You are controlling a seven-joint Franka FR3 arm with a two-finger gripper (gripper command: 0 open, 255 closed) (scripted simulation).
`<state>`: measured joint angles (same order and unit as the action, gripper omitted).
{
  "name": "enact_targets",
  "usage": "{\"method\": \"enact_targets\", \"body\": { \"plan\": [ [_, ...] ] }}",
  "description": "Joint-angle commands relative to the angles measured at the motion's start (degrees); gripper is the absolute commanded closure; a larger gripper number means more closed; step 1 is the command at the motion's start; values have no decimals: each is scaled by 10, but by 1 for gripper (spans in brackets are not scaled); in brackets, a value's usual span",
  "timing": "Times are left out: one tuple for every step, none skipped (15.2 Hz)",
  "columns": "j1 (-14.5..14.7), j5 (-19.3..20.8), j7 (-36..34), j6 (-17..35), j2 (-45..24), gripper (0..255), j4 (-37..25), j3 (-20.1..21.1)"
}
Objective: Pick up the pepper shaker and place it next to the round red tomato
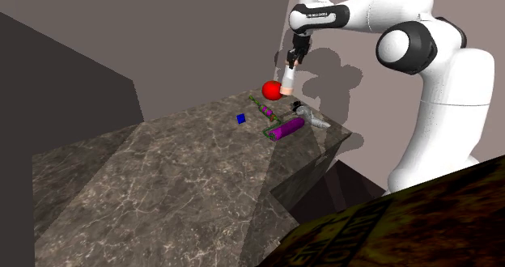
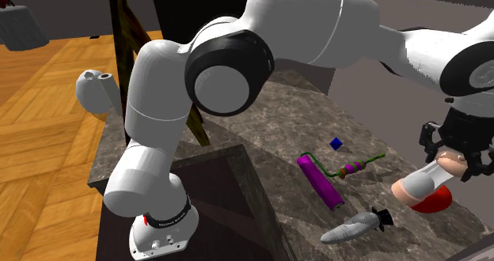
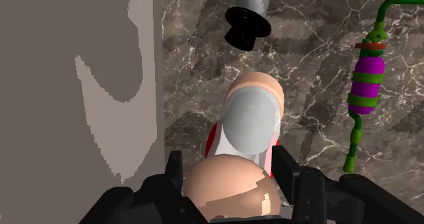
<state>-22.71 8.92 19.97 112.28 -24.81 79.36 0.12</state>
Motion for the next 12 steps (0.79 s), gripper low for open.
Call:
{"method": "enact_targets", "body": {
  "plan": [
    [0,1,-2,16,0,255,15,0],
    [0,1,-3,23,-1,255,22,0],
    [0,2,-4,30,-2,255,28,0],
    [0,2,-5,37,-3,255,34,-1],
    [-1,3,-6,44,-4,255,40,-1],
    [-1,3,-7,51,-5,255,46,-1],
    [-1,4,-9,58,-7,255,51,-1],
    [-1,4,-10,65,-8,255,57,-1],
    [-1,5,-11,72,-10,255,62,-1],
    [-1,5,-12,78,-12,255,67,-2],
    [-1,6,-13,85,-14,255,72,-2],
    [-1,6,-14,92,-16,255,76,-2]
  ]
}}
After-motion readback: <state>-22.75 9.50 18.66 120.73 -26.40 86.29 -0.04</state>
